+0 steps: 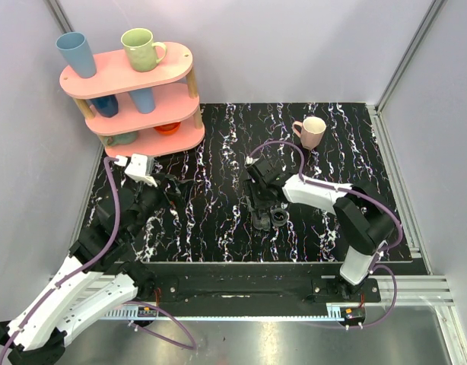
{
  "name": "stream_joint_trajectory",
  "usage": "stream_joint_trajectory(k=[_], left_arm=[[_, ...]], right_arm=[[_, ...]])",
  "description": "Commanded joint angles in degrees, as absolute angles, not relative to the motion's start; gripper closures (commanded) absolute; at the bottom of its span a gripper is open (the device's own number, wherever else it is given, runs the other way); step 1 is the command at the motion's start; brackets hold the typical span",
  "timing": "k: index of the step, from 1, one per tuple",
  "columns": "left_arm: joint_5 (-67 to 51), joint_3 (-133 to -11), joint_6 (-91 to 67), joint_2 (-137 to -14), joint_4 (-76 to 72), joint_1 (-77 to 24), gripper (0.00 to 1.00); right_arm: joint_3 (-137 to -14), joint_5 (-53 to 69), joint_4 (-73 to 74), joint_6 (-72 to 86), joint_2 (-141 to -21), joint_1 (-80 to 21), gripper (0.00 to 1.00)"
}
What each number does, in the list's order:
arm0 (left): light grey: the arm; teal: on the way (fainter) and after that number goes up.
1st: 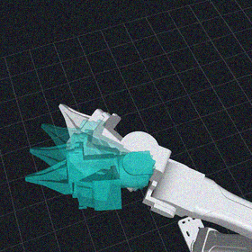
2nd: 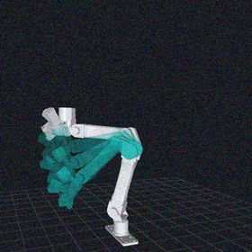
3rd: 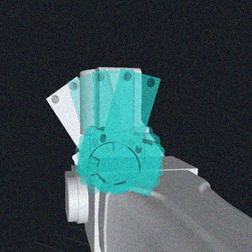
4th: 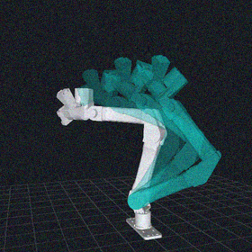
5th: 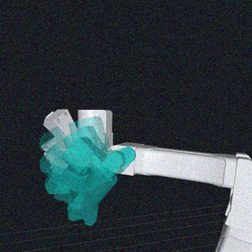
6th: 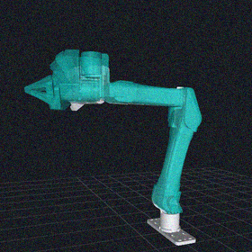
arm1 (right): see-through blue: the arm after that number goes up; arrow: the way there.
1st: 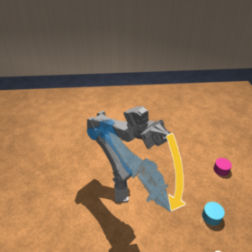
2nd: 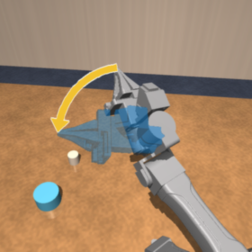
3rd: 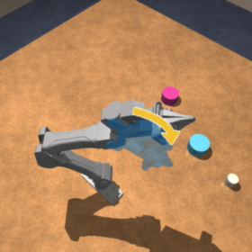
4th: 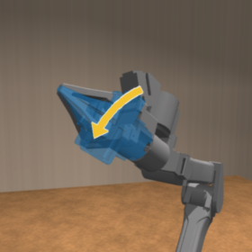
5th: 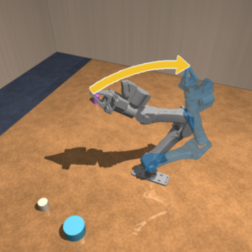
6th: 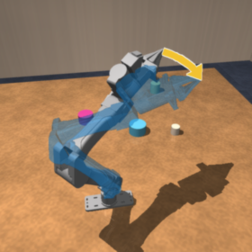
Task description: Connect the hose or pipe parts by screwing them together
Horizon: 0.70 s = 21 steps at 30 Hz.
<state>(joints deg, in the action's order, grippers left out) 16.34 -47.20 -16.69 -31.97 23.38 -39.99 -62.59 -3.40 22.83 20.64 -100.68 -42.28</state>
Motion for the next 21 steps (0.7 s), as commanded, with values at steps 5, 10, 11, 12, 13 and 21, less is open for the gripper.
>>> stream_joint_trajectory(k=[5,10,11,12,13,21], left_arm=[[18.28,-47.72,-18.80,-32.96,21.97,-39.90,0.03],[17.50,-48.78,-26.26,-34.80,26.01,-39.90,0.04],[15.66,-48.61,-27.50,-34.63,26.28,-39.90,0.04],[14.77,-47.99,-29.86,-34.63,26.19,-39.90,0.04],[12.85,-47.73,-31.01,-34.28,26.10,-39.90,0.04],[2.74,-41.93,-37.17,-35.94,15.32,-39.90,0.04]], right_arm=[[-68.81,-7.55,20.30,21.88,-98.44,-42.45,0.50],[-68.47,-6.69,17.50,30.40,-91.77,-40.96,0.56],[-66.90,-5.90,16.27,31.89,-90.45,-40.26,0.57],[-66.01,-4.84,13.30,34.86,-87.48,-39.99,0.57],[-64.87,-3.35,11.62,36.46,-85.71,-39.90,0.57],[-47.03,-0.18,-16.14,54.21,-66.38,-39.46,0.59]])
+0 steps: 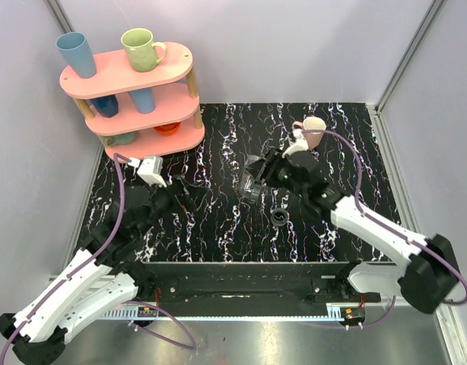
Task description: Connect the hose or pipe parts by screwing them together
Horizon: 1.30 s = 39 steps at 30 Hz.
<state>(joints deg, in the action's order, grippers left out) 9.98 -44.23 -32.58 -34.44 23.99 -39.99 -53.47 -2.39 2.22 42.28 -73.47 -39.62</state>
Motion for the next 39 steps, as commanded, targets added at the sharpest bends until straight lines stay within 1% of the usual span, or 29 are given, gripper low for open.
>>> stream_joint_trajectory(k=[1,4,10,15,18,20,30,39], left_arm=[[0.38,-41.58,-37.44,-37.43,13.90,-39.90,0.04],[-5.69,-41.22,-38.49,-41.29,8.89,-39.90,0.04],[-17.29,-41.92,-39.73,-47.80,-1.30,-39.99,0.05],[-21.18,-42.36,-40.34,-53.43,-6.05,-39.90,0.08],[-23.72,-42.98,-40.52,-55.97,-7.29,-39.90,0.08],[-26.27,-43.42,-40.34,-57.21,-7.29,-39.99,0.08],[-28.21,-43.50,-41.31,-59.94,-8.44,-39.99,0.08],[-28.74,-43.59,-41.05,-61.70,-8.26,-40.43,0.09]], right_arm=[[-46.24,-0.18,-17.39,54.75,-65.40,-39.55,0.59],[-43.07,2.54,-21.61,56.07,-62.06,-39.46,0.60],[-36.31,2.81,-29.88,58.62,-56.26,-39.46,0.61],[-34.72,3.16,-30.15,59.68,-55.11,-39.46,0.62],[-35.33,3.16,-26.74,59.50,-55.11,-39.46,0.63],[-34.29,2.90,-27.68,59.50,-54.76,-39.55,0.64],[-34.63,3.51,-24.26,59.24,-55.98,-39.46,0.65],[-36.30,7.91,-24.17,56.95,-59.59,-39.46,0.66]])
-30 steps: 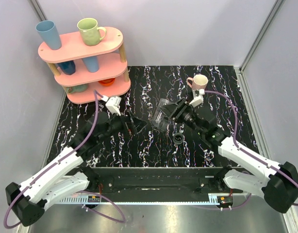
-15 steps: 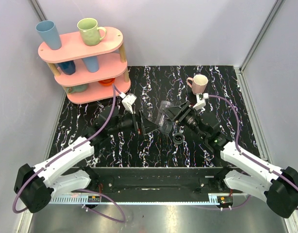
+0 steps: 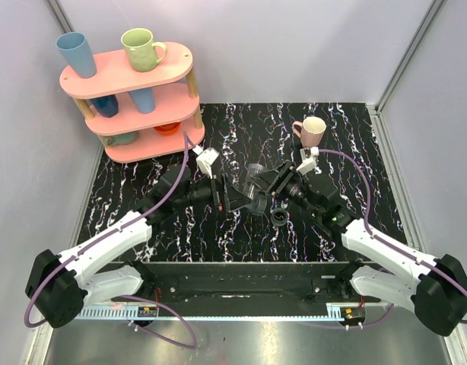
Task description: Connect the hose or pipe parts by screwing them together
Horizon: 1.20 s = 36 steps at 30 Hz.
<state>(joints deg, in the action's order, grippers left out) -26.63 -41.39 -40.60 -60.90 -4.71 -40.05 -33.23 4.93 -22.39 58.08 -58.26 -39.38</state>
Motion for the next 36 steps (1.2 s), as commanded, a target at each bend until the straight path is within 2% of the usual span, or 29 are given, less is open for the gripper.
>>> stream_joint_trajectory(k=[1,16,20,21,25,26,29,30,31,33,36], left_arm=[[-28.83,-43.68,-41.04,-61.79,-8.17,-40.43,0.09],[-31.11,-44.38,-41.04,-65.57,-7.47,-41.04,0.22],[-30.59,-43.68,-40.61,-64.78,-7.56,-41.04,0.41],[-30.50,-43.68,-40.69,-64.69,-7.56,-40.96,0.60],[-30.76,-45.61,-38.68,-64.86,-3.18,-40.61,0.96],[-30.85,-46.05,-37.11,-64.69,-0.55,-40.61,1.00],[-30.41,-46.93,-34.21,-63.11,3.93,-40.34,1.00],[-29.80,-47.19,-33.32,-62.41,5.35,-40.17,1.00],[-29.62,-48.24,-32.44,-62.05,6.93,-39.82,1.00],[-28.31,-48.95,-30.50,-61.70,10.71,-39.46,1.00],[-25.50,-51.40,-29.88,-62.75,16.07,-38.32,1.00]], right_arm=[[-36.30,9.13,-24.52,56.78,-59.85,-39.46,0.66],[-37.79,13.10,-24.96,55.02,-62.67,-39.46,0.67],[-37.88,12.39,-23.21,54.76,-62.23,-39.46,0.66],[-37.79,11.96,-22.86,54.67,-62.14,-39.46,0.64],[-37.36,10.37,-19.26,52.22,-60.30,-39.55,0.49],[-37.18,9.76,-16.46,49.86,-58.64,-39.46,0.37],[-36.91,6.42,-10.05,43.98,-54.69,-39.55,0.22],[-37.26,5.63,-8.45,42.03,-53.54,-39.55,0.12],[-37.70,4.93,-4.70,40.36,-52.48,-39.46,0.07],[-39.10,2.13,-0.46,35.44,-49.67,-39.55,0.00],[-40.42,-6.54,9.21,32.26,-47.90,-39.46,0.00]])
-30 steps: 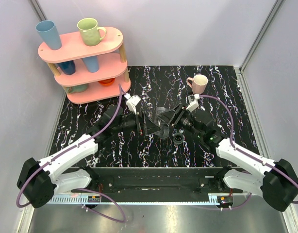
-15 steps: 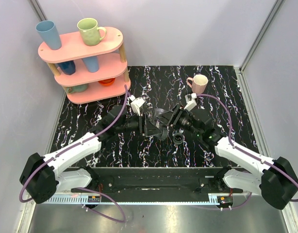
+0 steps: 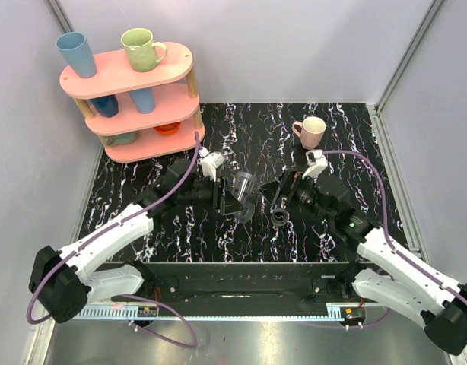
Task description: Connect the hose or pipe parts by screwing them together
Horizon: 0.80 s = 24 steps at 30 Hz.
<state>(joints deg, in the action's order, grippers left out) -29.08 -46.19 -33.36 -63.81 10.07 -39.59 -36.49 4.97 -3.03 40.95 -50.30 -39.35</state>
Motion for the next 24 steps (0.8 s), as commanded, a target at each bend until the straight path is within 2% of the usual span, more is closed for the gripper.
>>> stream_joint_trajectory(k=[1,3,5,8,9,14,20,24], left_arm=[[-24.62,-52.02,-29.71,-63.89,19.22,-37.62,1.00],[-21.99,-52.91,-29.09,-65.21,21.44,-36.92,1.00],[-21.97,-53.35,-28.66,-67.31,22.67,-36.04,1.00],[-27.23,-54.05,-26.90,-70.21,22.24,-35.95,1.00],[-30.29,-55.01,-26.20,-71.01,22.58,-35.95,1.00],[-36.12,-58.44,-20.41,-72.42,28.99,-35.95,1.00],[-41.65,-61.26,-14.94,-70.75,36.03,-35.95,1.00],[-44.46,-60.56,-15.38,-69.96,36.30,-35.95,1.00]], right_arm=[[-40.69,-8.77,13.23,31.56,-48.34,-39.46,0.00],[-41.74,-13.59,16.77,30.59,-49.22,-39.46,0.02],[-42.10,-13.37,18.37,29.45,-50.01,-39.55,0.06],[-42.27,-2.32,14.34,22.43,-49.05,-39.46,0.10],[-42.19,5.55,13.11,20.06,-48.61,-39.46,0.09],[-42.80,22.11,7.30,4.33,-45.88,-39.55,0.04],[-40.79,35.56,-3.93,-8.42,-46.67,-39.46,0.00],[-38.58,36.31,-11.68,-14.94,-48.34,-39.55,0.00]])
